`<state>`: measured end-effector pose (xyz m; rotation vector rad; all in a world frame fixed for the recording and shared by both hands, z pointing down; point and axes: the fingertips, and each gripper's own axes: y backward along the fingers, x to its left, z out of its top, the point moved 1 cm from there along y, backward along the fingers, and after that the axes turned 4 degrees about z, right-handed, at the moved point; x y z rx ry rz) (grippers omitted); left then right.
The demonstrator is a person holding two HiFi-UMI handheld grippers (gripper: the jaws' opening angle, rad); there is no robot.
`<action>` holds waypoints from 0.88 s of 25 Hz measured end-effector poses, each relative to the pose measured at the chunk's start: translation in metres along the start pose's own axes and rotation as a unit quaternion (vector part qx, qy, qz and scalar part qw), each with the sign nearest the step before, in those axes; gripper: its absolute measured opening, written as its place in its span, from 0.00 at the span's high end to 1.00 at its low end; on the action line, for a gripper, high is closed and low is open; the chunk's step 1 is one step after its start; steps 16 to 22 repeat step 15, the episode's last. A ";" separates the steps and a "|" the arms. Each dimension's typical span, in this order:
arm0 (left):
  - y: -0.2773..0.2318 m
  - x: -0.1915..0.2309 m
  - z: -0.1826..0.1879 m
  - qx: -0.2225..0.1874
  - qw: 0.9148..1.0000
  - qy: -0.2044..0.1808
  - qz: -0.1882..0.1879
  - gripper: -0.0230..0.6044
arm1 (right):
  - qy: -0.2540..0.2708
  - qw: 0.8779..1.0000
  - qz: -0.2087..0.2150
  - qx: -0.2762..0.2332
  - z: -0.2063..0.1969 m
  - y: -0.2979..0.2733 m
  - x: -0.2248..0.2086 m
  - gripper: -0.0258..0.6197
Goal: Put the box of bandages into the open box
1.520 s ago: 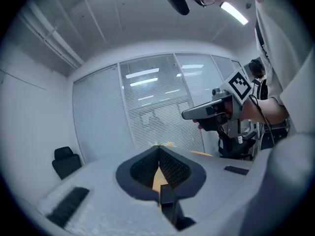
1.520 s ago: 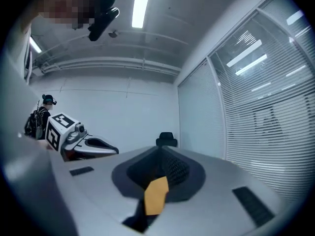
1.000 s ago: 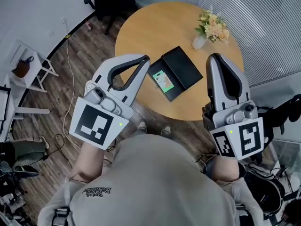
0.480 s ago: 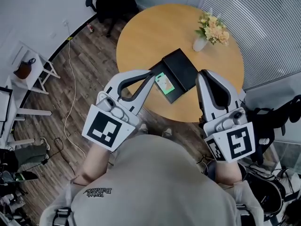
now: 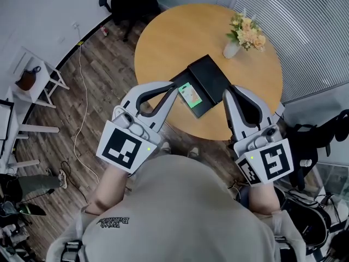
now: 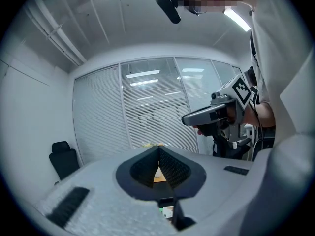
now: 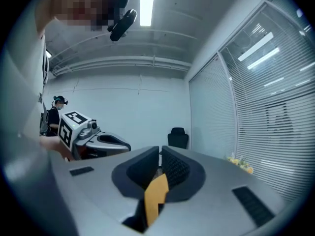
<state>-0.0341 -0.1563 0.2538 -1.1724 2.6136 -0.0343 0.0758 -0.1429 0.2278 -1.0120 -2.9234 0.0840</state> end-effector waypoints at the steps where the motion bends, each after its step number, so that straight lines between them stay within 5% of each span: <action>1: 0.000 -0.001 -0.001 0.002 1.000 -0.003 0.000 0.93 | -0.006 1.000 0.004 0.000 0.000 0.000 0.001 0.90; 22: -0.005 -0.004 -0.004 0.015 1.000 -0.016 -0.001 0.93 | 0.003 1.000 0.019 0.005 -0.001 -0.003 0.005 0.90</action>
